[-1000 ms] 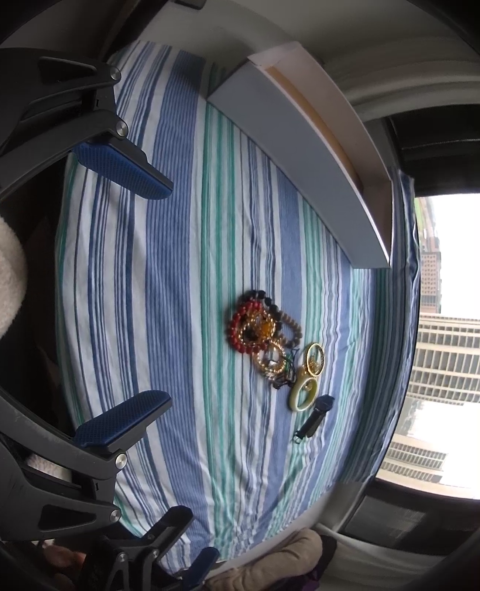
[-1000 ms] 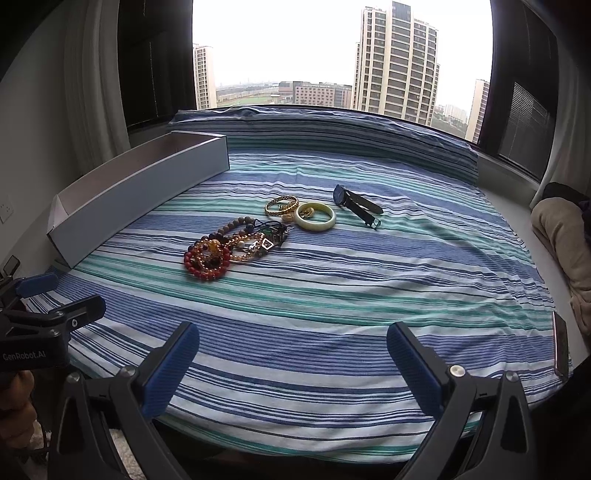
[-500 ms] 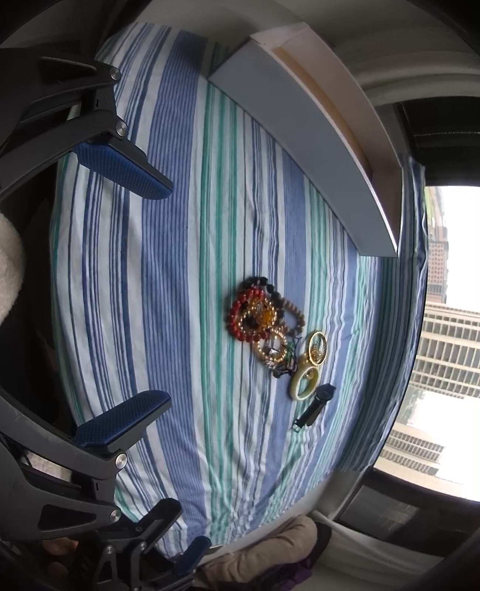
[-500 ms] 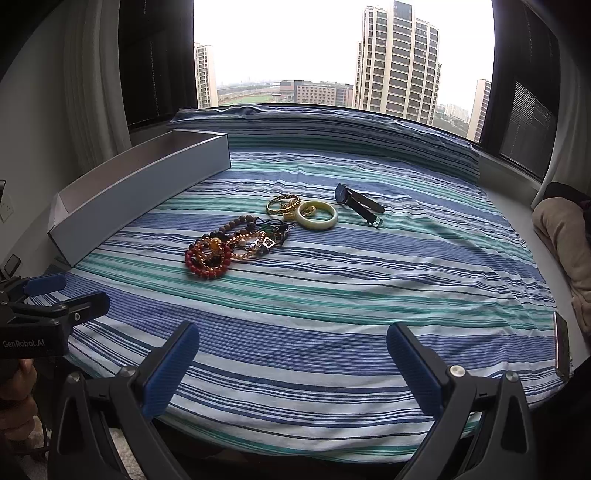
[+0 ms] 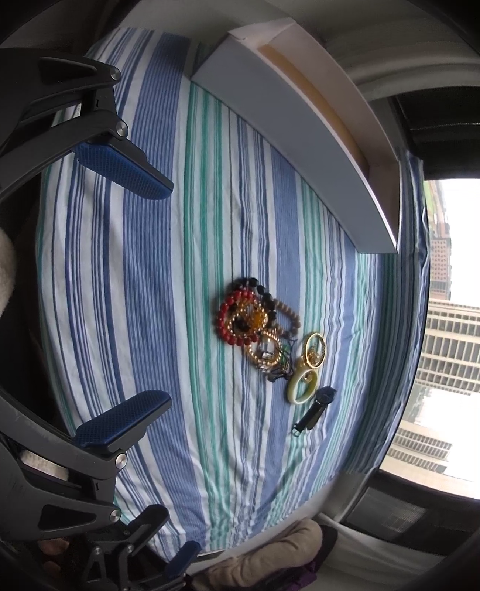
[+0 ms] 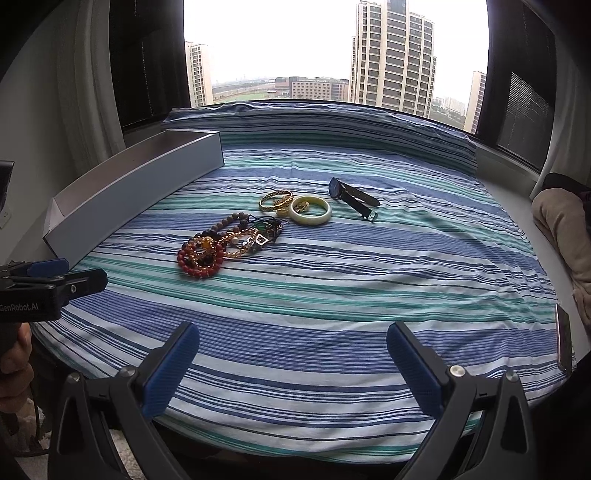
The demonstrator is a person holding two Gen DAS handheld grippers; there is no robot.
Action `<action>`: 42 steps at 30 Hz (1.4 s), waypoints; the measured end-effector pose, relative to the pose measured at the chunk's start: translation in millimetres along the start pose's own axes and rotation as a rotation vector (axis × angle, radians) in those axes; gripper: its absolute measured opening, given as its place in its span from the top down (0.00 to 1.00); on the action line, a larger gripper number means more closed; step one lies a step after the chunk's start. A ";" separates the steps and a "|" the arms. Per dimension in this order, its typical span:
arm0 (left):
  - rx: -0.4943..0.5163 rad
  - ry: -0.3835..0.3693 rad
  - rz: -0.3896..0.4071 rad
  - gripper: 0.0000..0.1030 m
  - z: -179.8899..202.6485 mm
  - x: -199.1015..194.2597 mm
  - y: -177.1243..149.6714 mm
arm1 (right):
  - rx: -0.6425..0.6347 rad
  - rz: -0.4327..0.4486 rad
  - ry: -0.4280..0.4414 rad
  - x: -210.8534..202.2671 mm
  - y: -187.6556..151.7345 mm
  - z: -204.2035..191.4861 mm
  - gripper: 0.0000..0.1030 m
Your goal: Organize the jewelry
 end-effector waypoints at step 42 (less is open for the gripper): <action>-0.150 0.079 -0.107 0.00 -69.8 42.0 -26.1 | -0.499 -0.155 0.302 150.4 65.7 -124.0 0.31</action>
Point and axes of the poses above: each gripper's, at about its wrist camera, not at the fingertips, and x roughly the way its jaws point, z to its right, y to its top, the point moved 9 cm from there along x, roughly the way its jaws point, and after that the axes turned 3 degrees about -y, right-handed, at the moved point
